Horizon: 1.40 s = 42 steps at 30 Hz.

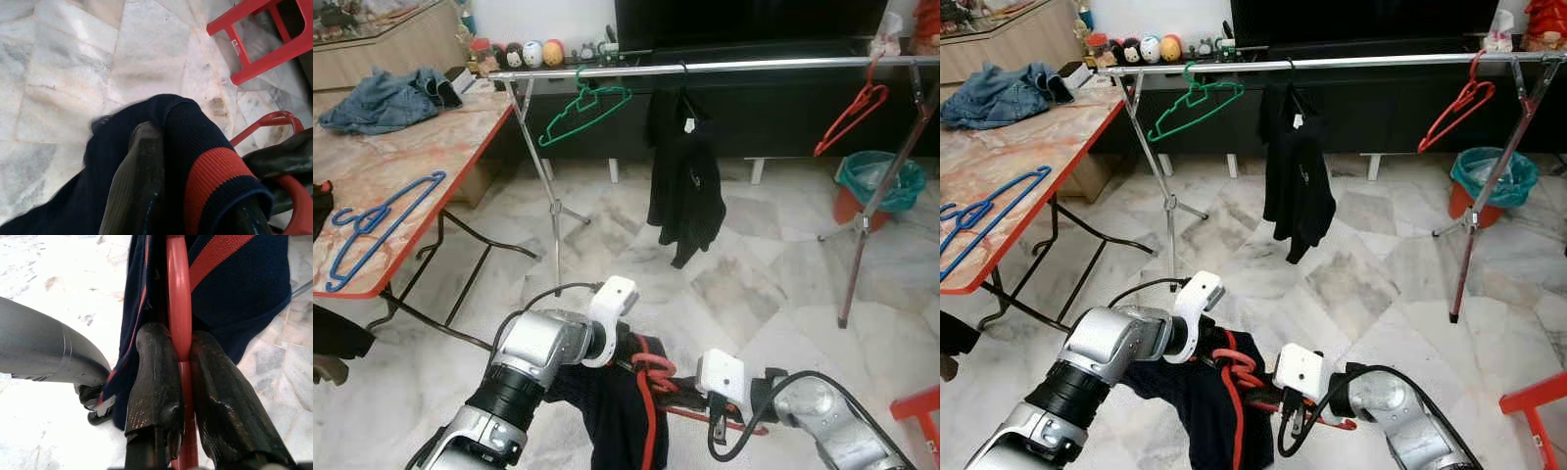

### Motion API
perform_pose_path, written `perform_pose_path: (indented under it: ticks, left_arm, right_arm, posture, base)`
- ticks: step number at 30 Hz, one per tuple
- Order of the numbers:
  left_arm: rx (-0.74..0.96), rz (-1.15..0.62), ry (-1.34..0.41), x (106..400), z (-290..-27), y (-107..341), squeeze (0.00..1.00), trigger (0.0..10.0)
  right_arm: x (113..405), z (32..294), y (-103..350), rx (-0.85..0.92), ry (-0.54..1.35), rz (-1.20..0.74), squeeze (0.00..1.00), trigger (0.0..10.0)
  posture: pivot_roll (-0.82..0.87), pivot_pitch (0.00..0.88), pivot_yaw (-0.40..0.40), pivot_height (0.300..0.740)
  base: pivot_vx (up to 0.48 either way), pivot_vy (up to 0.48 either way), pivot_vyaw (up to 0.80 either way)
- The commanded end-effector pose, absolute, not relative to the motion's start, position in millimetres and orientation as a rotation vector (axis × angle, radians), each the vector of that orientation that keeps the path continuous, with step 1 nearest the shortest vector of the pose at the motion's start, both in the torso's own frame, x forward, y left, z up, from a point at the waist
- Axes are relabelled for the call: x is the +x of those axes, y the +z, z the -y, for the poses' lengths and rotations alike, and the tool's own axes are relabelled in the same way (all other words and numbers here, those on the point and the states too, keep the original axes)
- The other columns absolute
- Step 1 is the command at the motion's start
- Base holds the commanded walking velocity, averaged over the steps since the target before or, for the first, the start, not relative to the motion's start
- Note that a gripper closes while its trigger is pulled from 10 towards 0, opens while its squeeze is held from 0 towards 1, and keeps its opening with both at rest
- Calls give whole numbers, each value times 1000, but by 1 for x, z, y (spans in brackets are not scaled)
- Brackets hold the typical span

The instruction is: Hang hanger

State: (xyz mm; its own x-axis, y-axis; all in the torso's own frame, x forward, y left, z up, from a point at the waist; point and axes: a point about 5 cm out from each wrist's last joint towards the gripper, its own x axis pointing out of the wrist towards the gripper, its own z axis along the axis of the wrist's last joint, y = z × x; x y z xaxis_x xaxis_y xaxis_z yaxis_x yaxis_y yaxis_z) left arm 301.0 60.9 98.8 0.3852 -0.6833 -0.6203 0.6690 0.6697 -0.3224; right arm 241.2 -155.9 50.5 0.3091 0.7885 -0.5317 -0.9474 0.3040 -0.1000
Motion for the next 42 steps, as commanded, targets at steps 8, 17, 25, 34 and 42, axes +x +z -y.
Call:
perform_pose_path:
  ticks: [8,17,25,34,42]
  left_arm:
    - [11,-770,-850,305,-67,101,1000,10000]
    - [47,-754,-829,310,-77,103,1000,10000]
    - [40,-735,-804,314,-77,103,1000,10000]
    - [19,-726,-830,315,-77,106,1000,10000]
    - [113,-637,-975,316,-86,123,0,10000]
  right_arm:
    - [250,152,59,-435,1172,-349,0,10000]
    - [249,150,56,-431,1171,-346,0,10000]
    - [248,149,55,-428,1179,-347,0,10000]
    - [246,148,53,-433,1195,-353,0,10000]
    - [245,147,52,-430,1205,-361,0,10000]
  posture:
    - [48,28,126,740]
    - [49,9,126,740]
    - [48,18,125,740]
    - [51,23,123,740]
    - [57,29,124,740]
  base:
    - [0,0,0]
    - [0,0,0]
    - [0,0,0]
    - [0,0,0]
    - [0,0,0]
